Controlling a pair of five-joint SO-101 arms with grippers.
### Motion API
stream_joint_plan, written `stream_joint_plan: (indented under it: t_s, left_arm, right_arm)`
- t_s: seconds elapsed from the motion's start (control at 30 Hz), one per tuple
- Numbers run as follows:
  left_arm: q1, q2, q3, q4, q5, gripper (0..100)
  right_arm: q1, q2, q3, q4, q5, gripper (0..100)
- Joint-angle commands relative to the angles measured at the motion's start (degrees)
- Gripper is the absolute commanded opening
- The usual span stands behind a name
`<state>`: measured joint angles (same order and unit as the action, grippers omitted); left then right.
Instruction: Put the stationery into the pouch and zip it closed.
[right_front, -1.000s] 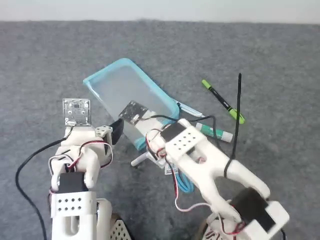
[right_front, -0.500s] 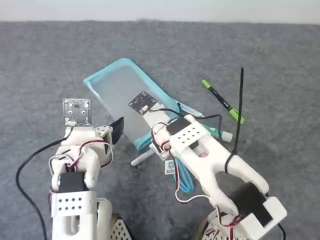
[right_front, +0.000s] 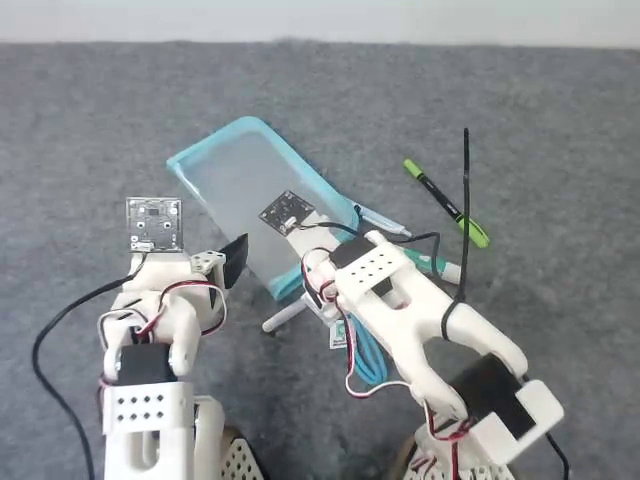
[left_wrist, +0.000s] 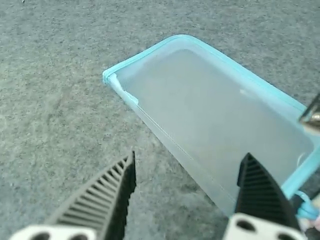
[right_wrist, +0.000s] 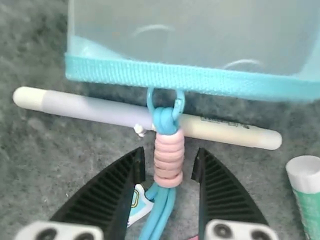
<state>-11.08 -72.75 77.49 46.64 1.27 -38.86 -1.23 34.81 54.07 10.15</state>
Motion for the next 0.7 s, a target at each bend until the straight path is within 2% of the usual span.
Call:
stream_joint_plan:
  t_s: [0.0,0.23,0.47,0.57,0.67]
  left_arm:
    - [-0.4,-0.8,-0.7,-1.5,0.4,31]
    - [-0.4,-0.8,-0.7,-1.5,0.4,31]
    - [0.1,-0.7,-0.7,-1.5,0.4,31]
    - [3.0,-0.7,0.5,-1.7,0.2,31]
    - [7.5,-0.7,0.8,-0.5,-3.5,31]
  right_arm:
    - [1.3,-1.0,-2.9,-0.6,-0.7,15.9]
    - [3.8,-2.3,-3.3,-0.6,-0.8,0.5]
    - [3.9,-10.3,-3.2,4.9,-0.9,0.7]
    - [3.7,-17.0,-2.9,8.5,-0.5,0.7]
    - [3.8,-25.1,-1.8,10.9,-0.4,0.6]
